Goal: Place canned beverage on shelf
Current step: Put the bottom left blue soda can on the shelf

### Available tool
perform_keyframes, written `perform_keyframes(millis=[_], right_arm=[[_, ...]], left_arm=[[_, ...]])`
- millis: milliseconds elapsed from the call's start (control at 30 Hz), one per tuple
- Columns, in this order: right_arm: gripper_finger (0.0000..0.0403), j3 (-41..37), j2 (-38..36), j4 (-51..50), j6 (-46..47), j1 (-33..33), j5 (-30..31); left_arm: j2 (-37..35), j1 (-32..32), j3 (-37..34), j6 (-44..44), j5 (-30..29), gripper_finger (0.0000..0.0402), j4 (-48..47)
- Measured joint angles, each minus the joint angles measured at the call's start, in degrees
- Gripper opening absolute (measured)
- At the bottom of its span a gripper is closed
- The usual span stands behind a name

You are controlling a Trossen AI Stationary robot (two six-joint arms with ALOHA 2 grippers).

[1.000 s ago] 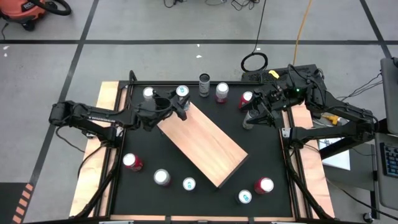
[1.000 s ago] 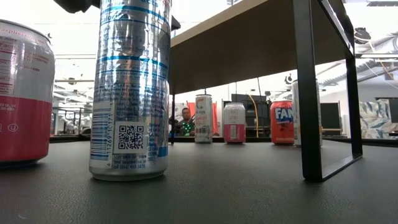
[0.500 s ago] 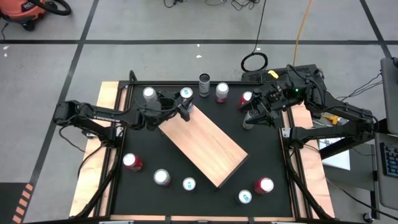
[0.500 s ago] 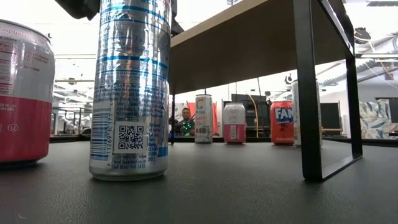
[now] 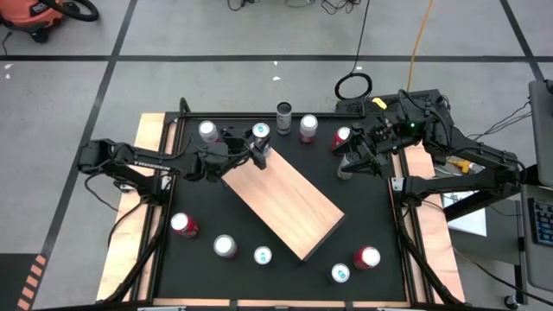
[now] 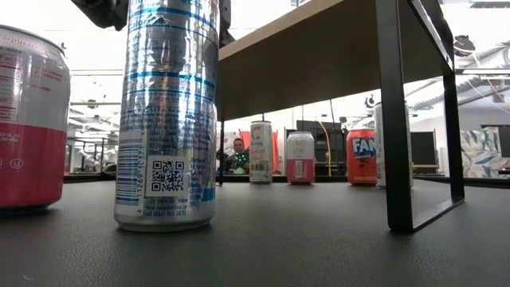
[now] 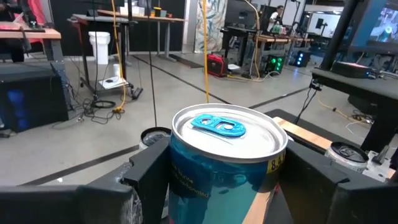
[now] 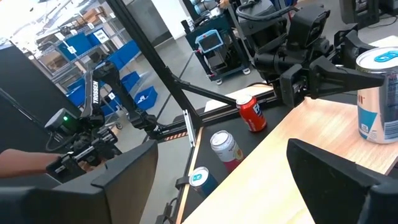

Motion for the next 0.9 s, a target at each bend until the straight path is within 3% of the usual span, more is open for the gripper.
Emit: perform_keyframes(millis=[600, 900], right_arm=[[0.0334, 0.0, 0.0, 0.0, 0.0, 0.0, 0.0], [0.0334, 0.0, 0.0, 0.0, 0.0, 0.0, 0.0]], left_arm=[[0.0, -0.2, 0.0, 0.3, 0.0, 0.0251, 0.1], [0.0, -0.2, 0.0, 0.4, 0.7, 0.0308, 1.0]])
